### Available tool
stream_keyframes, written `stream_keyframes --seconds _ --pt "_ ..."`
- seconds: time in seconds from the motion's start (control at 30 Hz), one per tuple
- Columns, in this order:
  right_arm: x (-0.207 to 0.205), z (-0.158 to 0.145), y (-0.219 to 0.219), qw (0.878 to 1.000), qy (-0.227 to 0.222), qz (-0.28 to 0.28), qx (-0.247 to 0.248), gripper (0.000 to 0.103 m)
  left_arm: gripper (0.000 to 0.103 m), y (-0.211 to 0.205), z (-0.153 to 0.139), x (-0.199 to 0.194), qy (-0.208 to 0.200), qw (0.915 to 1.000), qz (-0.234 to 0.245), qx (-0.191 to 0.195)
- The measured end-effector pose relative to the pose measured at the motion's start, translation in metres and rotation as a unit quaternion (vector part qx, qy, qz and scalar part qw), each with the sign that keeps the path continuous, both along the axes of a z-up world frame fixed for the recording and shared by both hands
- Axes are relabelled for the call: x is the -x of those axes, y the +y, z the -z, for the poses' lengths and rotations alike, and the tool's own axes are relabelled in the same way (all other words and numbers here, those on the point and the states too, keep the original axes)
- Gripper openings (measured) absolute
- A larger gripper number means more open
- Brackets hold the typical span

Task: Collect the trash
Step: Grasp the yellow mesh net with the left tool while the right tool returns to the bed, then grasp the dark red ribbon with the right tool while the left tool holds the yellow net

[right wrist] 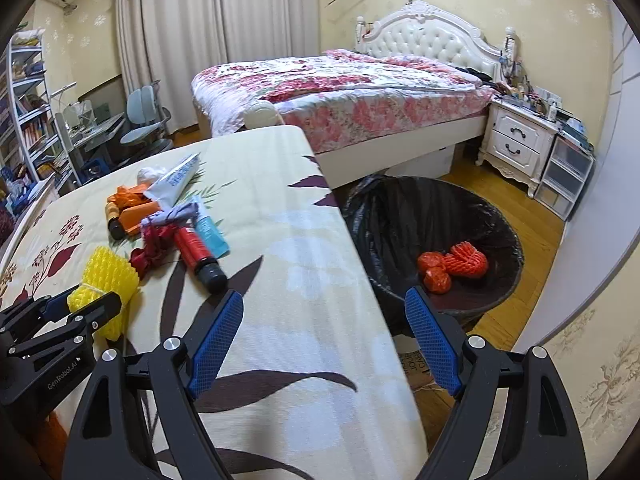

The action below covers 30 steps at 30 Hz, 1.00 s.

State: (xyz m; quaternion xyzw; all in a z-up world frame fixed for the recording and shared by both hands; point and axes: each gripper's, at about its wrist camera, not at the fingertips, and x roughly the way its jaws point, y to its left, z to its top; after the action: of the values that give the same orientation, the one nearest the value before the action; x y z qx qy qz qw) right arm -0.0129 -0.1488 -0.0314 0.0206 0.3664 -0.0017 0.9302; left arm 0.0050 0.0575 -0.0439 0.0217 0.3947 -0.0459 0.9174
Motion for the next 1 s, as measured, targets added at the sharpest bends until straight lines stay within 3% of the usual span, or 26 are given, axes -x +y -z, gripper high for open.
stream_keyframes --seconds 0.33,0.4,0.6,1.0 --pt "-0.007 -0.004 0.039 0.999 0.003 -0.051 -0.010 0.080 0.041 0.046 -0.014 0.008 -0.025 0.9985 -0.049 -0.006" --pt "-0.010 -0.004 0.048 0.998 0.006 -0.063 -0.017 0.077 0.041 0.062 -0.015 0.007 -0.025 0.9973 -0.067 -0.011" --pt "-0.022 -0.003 0.082 0.994 0.023 -0.099 -0.031 0.054 0.041 0.108 -0.015 0.003 -0.025 0.9930 -0.115 -0.013" --pt "-0.056 0.005 0.140 0.991 0.038 -0.125 -0.009 0.049 0.041 0.164 -0.014 -0.001 -0.025 0.9871 -0.158 -0.012"
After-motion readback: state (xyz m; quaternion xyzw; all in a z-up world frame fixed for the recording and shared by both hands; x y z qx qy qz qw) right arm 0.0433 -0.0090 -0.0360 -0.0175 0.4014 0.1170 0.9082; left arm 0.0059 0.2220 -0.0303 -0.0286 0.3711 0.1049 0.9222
